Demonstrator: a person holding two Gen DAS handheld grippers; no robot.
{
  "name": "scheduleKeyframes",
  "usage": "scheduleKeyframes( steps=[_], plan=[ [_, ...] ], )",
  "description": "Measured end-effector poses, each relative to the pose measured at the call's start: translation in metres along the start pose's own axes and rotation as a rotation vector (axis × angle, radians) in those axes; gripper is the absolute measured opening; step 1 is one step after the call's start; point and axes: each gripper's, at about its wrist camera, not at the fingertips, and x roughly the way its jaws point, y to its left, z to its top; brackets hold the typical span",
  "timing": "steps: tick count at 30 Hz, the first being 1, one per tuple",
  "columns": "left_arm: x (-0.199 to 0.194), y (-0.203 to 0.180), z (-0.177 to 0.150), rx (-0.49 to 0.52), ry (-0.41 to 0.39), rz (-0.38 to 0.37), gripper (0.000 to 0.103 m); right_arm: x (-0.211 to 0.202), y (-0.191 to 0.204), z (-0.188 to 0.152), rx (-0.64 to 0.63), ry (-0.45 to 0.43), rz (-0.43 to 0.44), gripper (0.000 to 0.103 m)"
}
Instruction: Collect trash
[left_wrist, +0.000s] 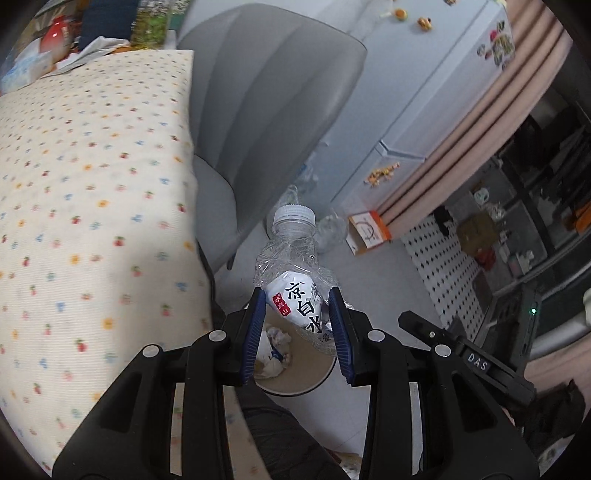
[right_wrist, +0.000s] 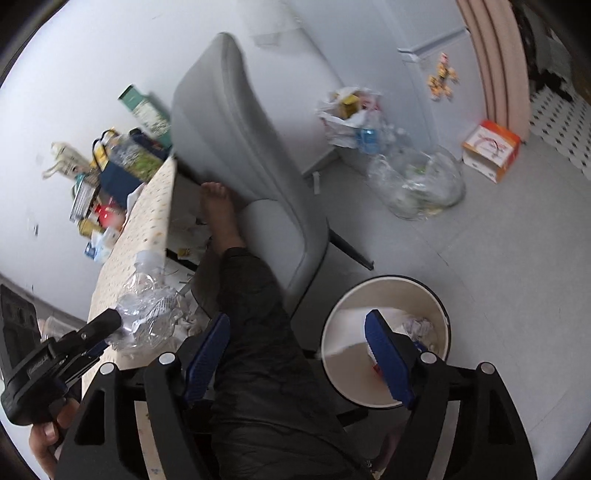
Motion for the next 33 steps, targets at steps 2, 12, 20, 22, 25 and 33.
scheduleKeyframes(
  steps=[2, 12, 20, 22, 25, 33],
  plan=[
    [0.010, -0.008, -0.001, 0.011, 0.021, -0.001, 0.035, -0.003, -0.011, 0.001, 0.019, -0.009, -0.010, 0.076],
    [0.053, -0.047, -0.013, 0.092, 0.132, -0.025, 0.036, -0.033, -0.051, 0.009, 0.087, -0.079, -0.024, 0.081],
    [0.057, -0.053, -0.013, 0.104, 0.120, -0.001, 0.092, -0.044, -0.060, 0.012, 0.098, -0.098, -0.020, 0.081],
    [0.048, -0.049, -0.010, 0.094, 0.091, 0.010, 0.094, -0.042, -0.058, 0.011, 0.093, -0.094, -0.014, 0.081],
    [0.030, -0.040, -0.008, 0.078, 0.041, 0.019, 0.097, -0.040, -0.052, 0.010, 0.082, -0.088, -0.005, 0.082],
    [-0.013, -0.013, -0.003, 0.037, -0.047, 0.039, 0.097, -0.046, -0.024, 0.008, 0.035, -0.095, 0.018, 0.091]
  ],
)
